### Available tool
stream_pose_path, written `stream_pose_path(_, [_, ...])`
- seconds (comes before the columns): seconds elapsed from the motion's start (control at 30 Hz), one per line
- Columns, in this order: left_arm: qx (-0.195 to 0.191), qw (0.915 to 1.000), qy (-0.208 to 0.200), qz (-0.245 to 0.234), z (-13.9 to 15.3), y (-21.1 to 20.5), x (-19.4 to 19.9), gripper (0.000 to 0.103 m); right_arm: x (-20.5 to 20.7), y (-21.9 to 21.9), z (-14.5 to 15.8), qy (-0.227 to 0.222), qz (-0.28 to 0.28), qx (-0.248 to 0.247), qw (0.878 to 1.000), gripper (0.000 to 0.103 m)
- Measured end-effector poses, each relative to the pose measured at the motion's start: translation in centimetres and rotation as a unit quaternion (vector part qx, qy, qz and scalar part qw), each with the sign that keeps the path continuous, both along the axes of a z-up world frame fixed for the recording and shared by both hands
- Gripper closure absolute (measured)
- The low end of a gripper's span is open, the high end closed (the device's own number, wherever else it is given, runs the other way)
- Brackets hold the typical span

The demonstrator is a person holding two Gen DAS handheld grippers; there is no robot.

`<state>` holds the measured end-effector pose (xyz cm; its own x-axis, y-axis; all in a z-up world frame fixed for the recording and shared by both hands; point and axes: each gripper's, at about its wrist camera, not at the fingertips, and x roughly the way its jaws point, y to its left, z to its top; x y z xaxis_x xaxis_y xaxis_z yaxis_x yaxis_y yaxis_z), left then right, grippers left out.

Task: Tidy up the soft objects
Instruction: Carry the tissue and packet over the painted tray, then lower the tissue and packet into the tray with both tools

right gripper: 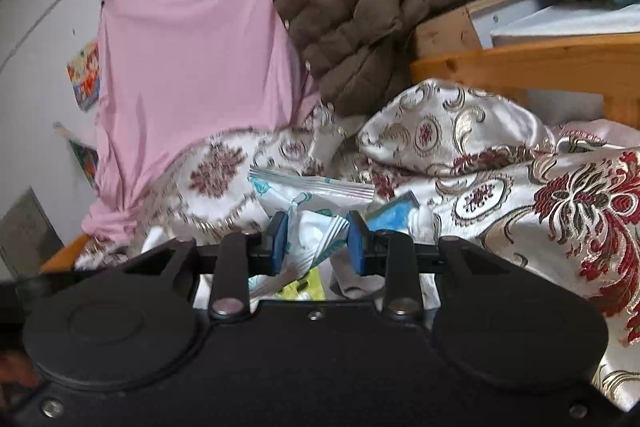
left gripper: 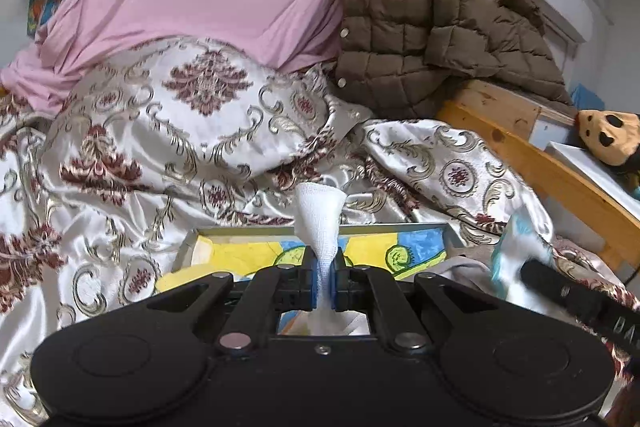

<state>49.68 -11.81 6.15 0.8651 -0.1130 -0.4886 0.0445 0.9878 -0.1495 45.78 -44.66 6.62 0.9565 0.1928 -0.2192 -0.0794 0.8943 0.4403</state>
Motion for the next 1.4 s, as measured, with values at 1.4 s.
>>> stream_pose_path(1.4, [0.025, 0.9954, 0.067, 0.063, -2.2, -0.8, 3.4, 0.089, 4.1, -0.3, -4.6, 0.094, 0.035, 0.03, 0.994, 0.062])
